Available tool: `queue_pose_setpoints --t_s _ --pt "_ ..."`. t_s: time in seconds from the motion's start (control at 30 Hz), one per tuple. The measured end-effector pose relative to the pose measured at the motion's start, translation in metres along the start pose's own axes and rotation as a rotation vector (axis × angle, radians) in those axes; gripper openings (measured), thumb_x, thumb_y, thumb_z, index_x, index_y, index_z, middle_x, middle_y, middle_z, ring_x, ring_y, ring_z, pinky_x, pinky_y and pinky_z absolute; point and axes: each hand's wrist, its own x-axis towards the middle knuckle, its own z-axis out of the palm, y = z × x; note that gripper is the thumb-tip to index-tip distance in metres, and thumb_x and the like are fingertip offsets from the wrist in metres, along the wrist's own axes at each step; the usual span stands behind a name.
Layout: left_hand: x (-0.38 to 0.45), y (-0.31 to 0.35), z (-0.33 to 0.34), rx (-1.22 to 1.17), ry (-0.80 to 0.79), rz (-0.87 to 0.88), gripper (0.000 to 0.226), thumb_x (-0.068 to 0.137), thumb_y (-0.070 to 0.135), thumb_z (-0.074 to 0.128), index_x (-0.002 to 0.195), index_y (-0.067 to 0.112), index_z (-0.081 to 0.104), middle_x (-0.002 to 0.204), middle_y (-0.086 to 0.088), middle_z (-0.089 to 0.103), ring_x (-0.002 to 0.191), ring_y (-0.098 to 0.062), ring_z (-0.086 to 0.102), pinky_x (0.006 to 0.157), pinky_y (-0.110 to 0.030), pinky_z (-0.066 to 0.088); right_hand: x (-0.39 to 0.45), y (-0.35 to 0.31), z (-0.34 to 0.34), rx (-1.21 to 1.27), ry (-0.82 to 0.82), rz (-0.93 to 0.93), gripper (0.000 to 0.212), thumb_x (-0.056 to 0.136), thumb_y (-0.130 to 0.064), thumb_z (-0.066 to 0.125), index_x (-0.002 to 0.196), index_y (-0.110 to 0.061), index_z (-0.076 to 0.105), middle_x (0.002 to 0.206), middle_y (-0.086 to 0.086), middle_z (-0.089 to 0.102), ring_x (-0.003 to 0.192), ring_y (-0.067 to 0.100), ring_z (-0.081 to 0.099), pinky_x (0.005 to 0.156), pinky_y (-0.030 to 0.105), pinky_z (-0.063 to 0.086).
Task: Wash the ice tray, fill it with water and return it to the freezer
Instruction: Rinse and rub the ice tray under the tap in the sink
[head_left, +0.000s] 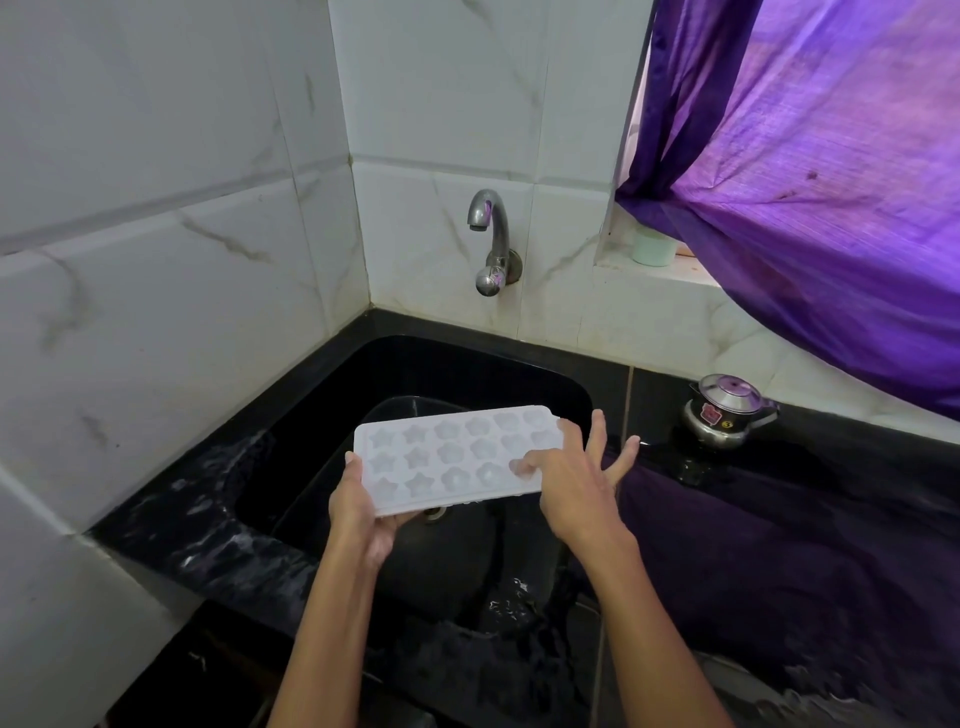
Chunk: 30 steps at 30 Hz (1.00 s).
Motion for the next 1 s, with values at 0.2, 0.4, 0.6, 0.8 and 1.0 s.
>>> queue_pose_setpoints --t_s 0.2,0.4,0.6,0.8,1.0 --pt "0.004 0.001 -0.002 0.011 -0.002 -0.001 0.04 0.099 0.046 0.034 0.096 0.014 0.059 0.1 -0.014 0.068 0.09 -0.034 0.066 0.069 -0.052 0.054 0.001 -0.003 0.004 -0.018 -0.004 0.005 0.056 0.081 0.011 0.053 0.111 -0.035 0.064 0.154 0.008 0.016 0.143 0.039 -0.021 0.104 0.065 -0.022" --pt "0.008 0.002 0.002 0.004 -0.01 -0.02 0.041 0.099 0.046 0.034 0.097 0.013 0.059 0.101 -0.014 0.067 0.089 -0.034 0.066 0.069 -0.052 0.054 0.004 -0.007 0.005 0.016 0.115 -0.018 0.062 0.071 0.018 0.047 0.11 -0.029 0.053 0.148 0.006 0.021 0.144 0.036 -0.019 0.107 0.065 -0.019" --pt "0.009 0.002 0.005 0.009 -0.016 -0.019 0.042 0.099 0.046 0.033 0.096 0.013 0.059 0.099 -0.013 0.068 0.087 -0.033 0.066 0.066 -0.05 0.054 0.001 -0.025 0.008 -0.016 0.023 -0.104 0.067 0.073 0.016 0.048 0.115 -0.034 0.062 0.158 0.009 0.005 0.14 0.036 -0.03 0.104 0.064 -0.024" --pt "0.008 0.001 0.005 0.031 -0.026 -0.043 0.042 0.099 0.047 0.033 0.097 0.013 0.059 0.101 -0.015 0.068 0.089 -0.035 0.066 0.068 -0.051 0.054 0.001 -0.026 0.002 -0.042 0.016 -0.054 0.061 0.077 0.011 0.055 0.113 -0.037 0.065 0.157 0.005 0.01 0.141 0.036 -0.028 0.101 0.064 -0.025" --pt "0.007 0.002 0.004 0.009 -0.008 -0.023 0.041 0.099 0.046 0.033 0.096 0.014 0.058 0.1 -0.014 0.068 0.087 -0.033 0.066 0.063 -0.048 0.054 0.0 -0.027 0.007 -0.038 0.006 -0.074 0.068 0.078 0.013 0.052 0.121 -0.038 0.061 0.157 0.007 0.01 0.141 0.037 -0.029 0.096 0.061 -0.031"
